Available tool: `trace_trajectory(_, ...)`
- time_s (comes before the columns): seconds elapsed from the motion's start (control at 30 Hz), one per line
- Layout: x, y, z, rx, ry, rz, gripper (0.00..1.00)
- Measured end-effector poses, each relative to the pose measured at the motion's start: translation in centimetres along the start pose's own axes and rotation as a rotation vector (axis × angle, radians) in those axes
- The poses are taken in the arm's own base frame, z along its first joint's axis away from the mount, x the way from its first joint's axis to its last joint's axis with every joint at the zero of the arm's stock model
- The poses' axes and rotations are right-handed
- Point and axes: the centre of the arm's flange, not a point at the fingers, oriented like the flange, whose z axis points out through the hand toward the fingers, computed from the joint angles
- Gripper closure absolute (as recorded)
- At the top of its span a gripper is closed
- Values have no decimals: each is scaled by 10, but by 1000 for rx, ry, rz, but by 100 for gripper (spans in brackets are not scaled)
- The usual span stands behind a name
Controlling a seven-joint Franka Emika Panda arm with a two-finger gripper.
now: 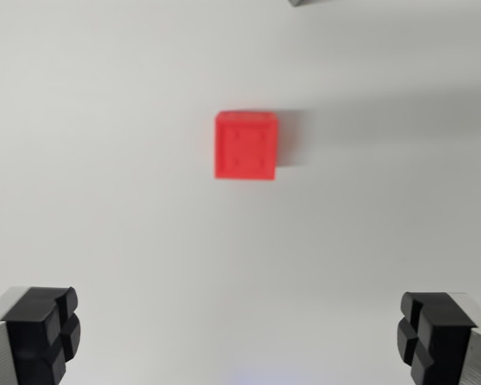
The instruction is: Destack cube
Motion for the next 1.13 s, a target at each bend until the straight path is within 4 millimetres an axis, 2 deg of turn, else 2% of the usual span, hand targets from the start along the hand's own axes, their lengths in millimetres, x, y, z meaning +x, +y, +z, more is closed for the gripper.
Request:
trace_trajectory(0.3,0,0,-8,0,0,0,0)
trace_trajectory(1.13,0,0,-7,-1,-2,0,0)
